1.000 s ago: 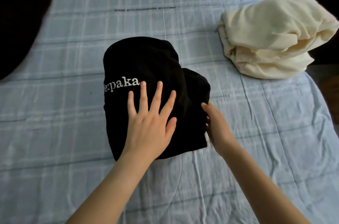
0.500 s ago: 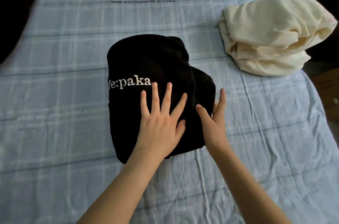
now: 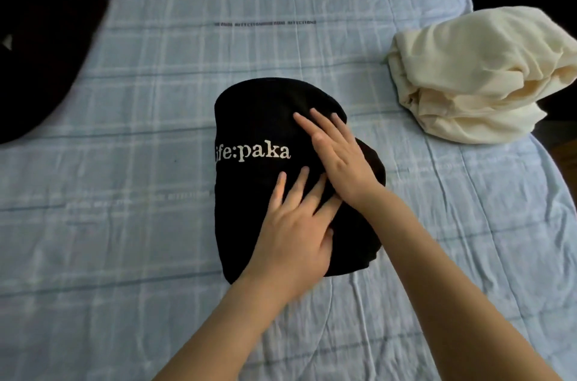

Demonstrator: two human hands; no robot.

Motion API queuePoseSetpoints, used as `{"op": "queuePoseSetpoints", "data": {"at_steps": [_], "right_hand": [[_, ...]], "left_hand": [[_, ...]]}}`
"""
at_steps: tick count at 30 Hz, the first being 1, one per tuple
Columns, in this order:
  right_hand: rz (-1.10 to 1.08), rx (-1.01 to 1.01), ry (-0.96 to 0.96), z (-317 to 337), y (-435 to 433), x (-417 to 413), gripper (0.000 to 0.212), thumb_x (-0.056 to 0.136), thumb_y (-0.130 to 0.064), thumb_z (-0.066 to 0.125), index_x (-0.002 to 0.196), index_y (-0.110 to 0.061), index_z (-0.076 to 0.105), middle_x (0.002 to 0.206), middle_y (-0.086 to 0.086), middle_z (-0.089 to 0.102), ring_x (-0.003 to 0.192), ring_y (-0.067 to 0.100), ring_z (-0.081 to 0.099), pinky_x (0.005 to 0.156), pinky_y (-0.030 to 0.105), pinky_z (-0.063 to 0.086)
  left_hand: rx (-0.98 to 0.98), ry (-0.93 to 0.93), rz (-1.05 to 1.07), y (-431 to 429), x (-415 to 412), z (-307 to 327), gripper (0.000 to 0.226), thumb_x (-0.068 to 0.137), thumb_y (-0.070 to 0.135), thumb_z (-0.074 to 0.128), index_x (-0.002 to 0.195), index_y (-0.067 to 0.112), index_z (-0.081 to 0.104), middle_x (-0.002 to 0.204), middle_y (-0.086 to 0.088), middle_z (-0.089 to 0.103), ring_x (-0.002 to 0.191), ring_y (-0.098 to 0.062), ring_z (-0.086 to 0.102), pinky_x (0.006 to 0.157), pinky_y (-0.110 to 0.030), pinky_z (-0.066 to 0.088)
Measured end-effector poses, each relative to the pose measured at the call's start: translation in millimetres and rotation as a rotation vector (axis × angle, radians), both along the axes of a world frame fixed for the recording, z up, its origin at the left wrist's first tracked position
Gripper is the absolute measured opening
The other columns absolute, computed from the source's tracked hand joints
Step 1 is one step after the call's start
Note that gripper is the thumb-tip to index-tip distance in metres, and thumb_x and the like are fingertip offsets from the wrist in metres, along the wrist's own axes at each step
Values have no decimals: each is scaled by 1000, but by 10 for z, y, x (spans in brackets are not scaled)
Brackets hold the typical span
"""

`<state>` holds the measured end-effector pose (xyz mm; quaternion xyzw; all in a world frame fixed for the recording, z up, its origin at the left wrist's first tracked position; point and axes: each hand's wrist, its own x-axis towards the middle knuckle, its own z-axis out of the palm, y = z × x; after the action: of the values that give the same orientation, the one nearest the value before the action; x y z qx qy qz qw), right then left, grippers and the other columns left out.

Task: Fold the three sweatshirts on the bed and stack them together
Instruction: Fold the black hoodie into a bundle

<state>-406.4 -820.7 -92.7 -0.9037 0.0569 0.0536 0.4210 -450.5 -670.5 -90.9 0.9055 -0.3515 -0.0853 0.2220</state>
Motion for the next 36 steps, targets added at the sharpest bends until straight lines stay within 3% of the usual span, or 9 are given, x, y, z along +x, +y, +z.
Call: {"op": "queuePoseSetpoints", "data": {"at_steps": [2,5,13,16,19,23,26,29,36], "right_hand": [[-20,8,-38,-129,-65,72,43,111,-31,21,151,-38,34,160,-17,25,134,-30,-1,124,25,-1],[-64,-129,-87,-396,-44,-27,50,104,-50,23,154,-45,27,162,-21,20,151,-2,2,125,35,3],[-265,-301,-9,-352,-20,-219,63,89,-72,41,147,-62,19,165,-13,14,153,26,5,122,52,10],[-532,-56,200,-325,-97,-579,83,64,-88,52,138,-72,20,155,4,28,142,36,27,115,49,27],[-537,167,261,-477,-46,-672,84,60,-86,58,136,-74,24,133,0,42,119,17,47,102,31,36],[-471,487,251,-305,89,-801,76,65,-77,71,133,-64,41,125,-26,58,107,-3,61,90,21,45],[-557,794,375,129,228,-1164,63,66,-58,82,122,-50,55,128,-15,63,107,3,66,88,25,53],[-682,845,390,540,352,-1746,57,64,-49,87,116,-45,63,121,-8,70,106,12,70,90,33,56],[-551,816,233,1918,140,-2297,42,64,-56,81,103,-59,65,107,-21,72,96,3,71,69,17,57]], "left_hand": [[-270,46,194,224,119,50,44,97,25,37,135,19,58,147,-1,50,143,-20,35,122,-43,19],[-72,-46,479,467,316,-75,57,99,52,26,153,33,30,161,-12,22,146,-37,21,118,-56,17],[-287,366,485,583,410,-317,67,90,69,34,150,56,8,165,1,0,150,-19,8,118,-33,17],[-570,735,666,758,441,-344,85,66,72,66,139,62,23,153,17,31,139,-4,34,103,-18,33],[-681,823,751,812,442,-556,88,53,68,78,128,67,32,122,42,51,112,16,52,77,-5,45],[-678,906,714,864,384,-391,88,54,67,80,130,67,35,125,35,53,112,10,53,86,-15,43],[-624,928,713,931,148,131,78,58,57,83,125,59,44,119,30,59,110,7,57,89,-19,45],[-627,941,688,1005,-297,688,70,59,51,85,116,62,47,111,34,63,102,12,60,84,-14,47],[-714,826,633,947,-949,2064,80,63,53,84,132,56,43,115,36,60,102,14,59,71,-6,49]]}}
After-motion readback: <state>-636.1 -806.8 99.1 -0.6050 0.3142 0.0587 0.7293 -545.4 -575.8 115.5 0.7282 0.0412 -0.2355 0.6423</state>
